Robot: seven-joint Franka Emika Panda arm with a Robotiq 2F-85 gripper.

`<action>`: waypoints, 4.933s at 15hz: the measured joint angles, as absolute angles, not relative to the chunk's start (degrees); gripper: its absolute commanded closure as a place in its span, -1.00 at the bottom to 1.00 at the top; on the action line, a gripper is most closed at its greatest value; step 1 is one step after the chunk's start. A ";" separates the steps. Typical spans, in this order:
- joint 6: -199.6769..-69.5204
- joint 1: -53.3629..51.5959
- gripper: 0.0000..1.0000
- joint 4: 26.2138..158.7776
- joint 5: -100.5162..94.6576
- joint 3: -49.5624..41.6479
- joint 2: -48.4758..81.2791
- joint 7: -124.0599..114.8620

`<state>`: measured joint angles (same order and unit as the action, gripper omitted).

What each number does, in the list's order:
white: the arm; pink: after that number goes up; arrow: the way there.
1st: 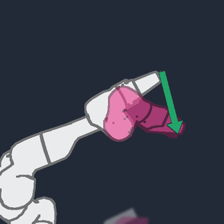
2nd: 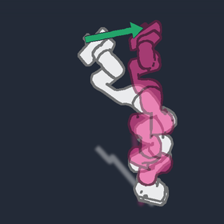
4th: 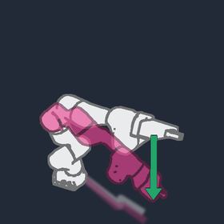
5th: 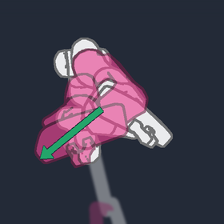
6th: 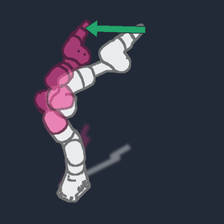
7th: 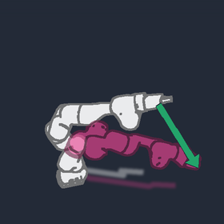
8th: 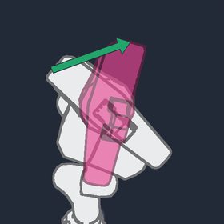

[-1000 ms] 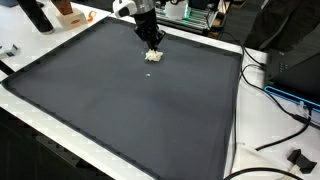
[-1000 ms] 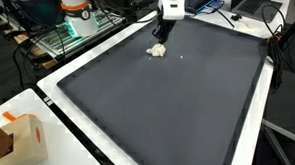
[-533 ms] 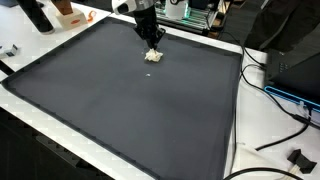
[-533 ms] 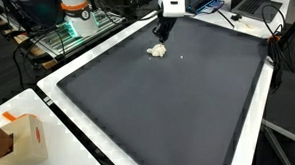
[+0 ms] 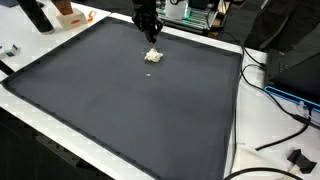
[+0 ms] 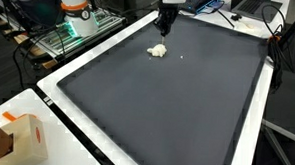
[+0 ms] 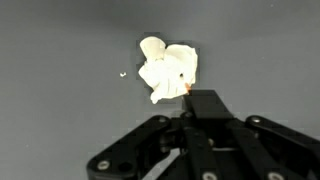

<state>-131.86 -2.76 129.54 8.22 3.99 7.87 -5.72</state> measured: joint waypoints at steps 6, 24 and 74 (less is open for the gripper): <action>-129.61 -3.03 0.94 130.20 7.12 3.99 4.00 -12.43; -121.13 -3.63 0.74 131.11 4.15 4.62 -5.52 -23.82; -108.72 -8.72 0.94 120.56 -28.34 4.01 16.64 -74.51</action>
